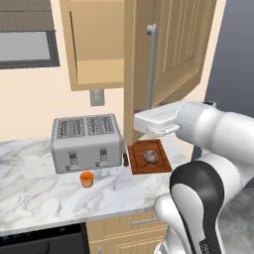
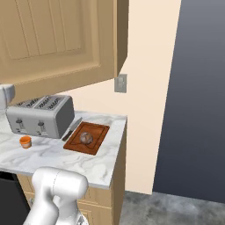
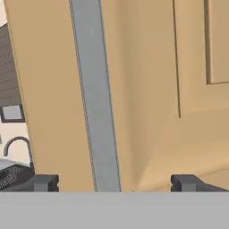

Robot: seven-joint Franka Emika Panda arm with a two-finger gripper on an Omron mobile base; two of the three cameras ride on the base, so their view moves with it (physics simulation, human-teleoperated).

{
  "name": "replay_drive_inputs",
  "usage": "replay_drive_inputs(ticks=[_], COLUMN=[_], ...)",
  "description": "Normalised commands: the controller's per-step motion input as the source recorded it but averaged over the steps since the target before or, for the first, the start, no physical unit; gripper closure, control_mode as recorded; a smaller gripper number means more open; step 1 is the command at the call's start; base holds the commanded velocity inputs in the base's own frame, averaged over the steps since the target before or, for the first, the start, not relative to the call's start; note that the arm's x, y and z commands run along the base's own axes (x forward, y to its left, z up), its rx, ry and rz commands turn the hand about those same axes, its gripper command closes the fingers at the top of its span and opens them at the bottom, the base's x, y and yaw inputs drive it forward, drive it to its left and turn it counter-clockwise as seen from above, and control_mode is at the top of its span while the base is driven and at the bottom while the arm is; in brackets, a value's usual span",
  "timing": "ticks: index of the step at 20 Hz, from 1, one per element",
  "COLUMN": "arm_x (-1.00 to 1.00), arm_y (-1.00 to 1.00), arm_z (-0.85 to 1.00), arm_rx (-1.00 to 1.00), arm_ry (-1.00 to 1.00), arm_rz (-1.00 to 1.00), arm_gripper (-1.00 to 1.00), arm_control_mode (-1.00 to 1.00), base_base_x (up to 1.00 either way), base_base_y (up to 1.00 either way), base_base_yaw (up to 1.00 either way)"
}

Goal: Pick the bread, place it on the cutting board, pick the jam, place it on the counter, and close the cabinet.

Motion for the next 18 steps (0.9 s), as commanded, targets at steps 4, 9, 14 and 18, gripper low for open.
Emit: replay_drive_inputs(ticks=[4,9,14,18], arm_x=[0.23,0.29,0.37,0.49], arm_y=[0.39,0.34,0.29,0.23], arm_z=[-0.21,-0.17,-0.06,-0.01], arm_rx=[0.00,0.00,0.00,0.00], arm_ry=[-0.04,-0.05,-0.04,-0.05], arm_rz=[-0.15,-0.14,-0.14,-0.13], arm_gripper=[-1.00,-1.00,-1.00,-1.00], arm_control_mode=[-1.00,-1.00,-1.00,-1.00], base_base_x=[0.00,0.00,0.00,0.00], base_base_y=[0.00,0.00,0.00,0.00], base_base_yaw=[0.00,0.00,0.00,0.00])
